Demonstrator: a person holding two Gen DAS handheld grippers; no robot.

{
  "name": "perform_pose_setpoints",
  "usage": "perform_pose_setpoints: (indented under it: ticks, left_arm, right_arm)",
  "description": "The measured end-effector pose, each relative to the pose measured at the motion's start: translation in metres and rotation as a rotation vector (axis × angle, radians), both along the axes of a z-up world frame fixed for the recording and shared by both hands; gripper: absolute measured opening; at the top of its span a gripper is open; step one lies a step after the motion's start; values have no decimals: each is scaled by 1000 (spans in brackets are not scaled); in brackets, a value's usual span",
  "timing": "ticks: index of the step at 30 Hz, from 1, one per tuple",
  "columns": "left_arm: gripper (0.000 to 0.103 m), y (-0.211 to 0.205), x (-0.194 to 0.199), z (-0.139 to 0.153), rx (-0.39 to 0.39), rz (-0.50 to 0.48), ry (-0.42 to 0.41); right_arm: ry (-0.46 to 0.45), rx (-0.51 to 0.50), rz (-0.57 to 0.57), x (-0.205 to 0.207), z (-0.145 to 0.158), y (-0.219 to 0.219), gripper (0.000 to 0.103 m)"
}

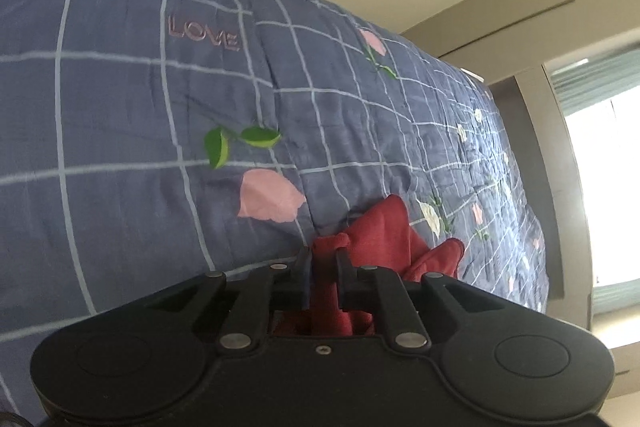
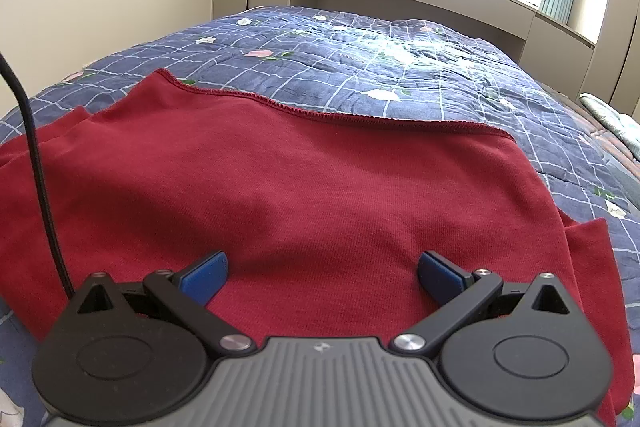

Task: Fold small clothes

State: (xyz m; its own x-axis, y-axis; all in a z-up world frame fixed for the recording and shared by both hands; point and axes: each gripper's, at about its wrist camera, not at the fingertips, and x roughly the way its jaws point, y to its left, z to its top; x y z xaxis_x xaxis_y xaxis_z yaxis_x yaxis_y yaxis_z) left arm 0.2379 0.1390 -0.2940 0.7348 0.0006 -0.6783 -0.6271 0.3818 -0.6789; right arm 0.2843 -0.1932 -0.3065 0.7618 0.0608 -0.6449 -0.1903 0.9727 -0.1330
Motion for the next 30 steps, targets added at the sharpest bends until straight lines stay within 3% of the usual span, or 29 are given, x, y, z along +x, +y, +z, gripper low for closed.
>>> perform_pose_setpoints:
  ticks: [7, 10, 12, 18, 23, 28, 30]
  left_arm:
    - [12, 1, -15, 8, 63, 2, 32]
    - [35, -4, -19, 13, 89, -24, 37]
    - [64, -10, -22, 15, 107, -43, 46]
    - [87, -34, -28, 12, 98, -127, 22]
    - [88, -51, -17, -5, 41, -216, 70]
    - [86, -49, -8, -9, 28, -170, 60]
    - [71, -48, -4, -10, 37, -165, 75]
  right_arm:
    - [1, 7, 4, 0, 0, -1, 103]
    - [2, 9, 5, 0, 0, -2, 103]
    - [1, 12, 6, 1, 0, -2, 103]
    - [-4, 21, 8, 0, -1, -2, 103]
    - [-12, 30, 12, -2, -2, -4, 103]
    - [-15, 40, 19, -4, -2, -7, 103]
    - [-16, 42, 21, -4, -2, -7, 103]
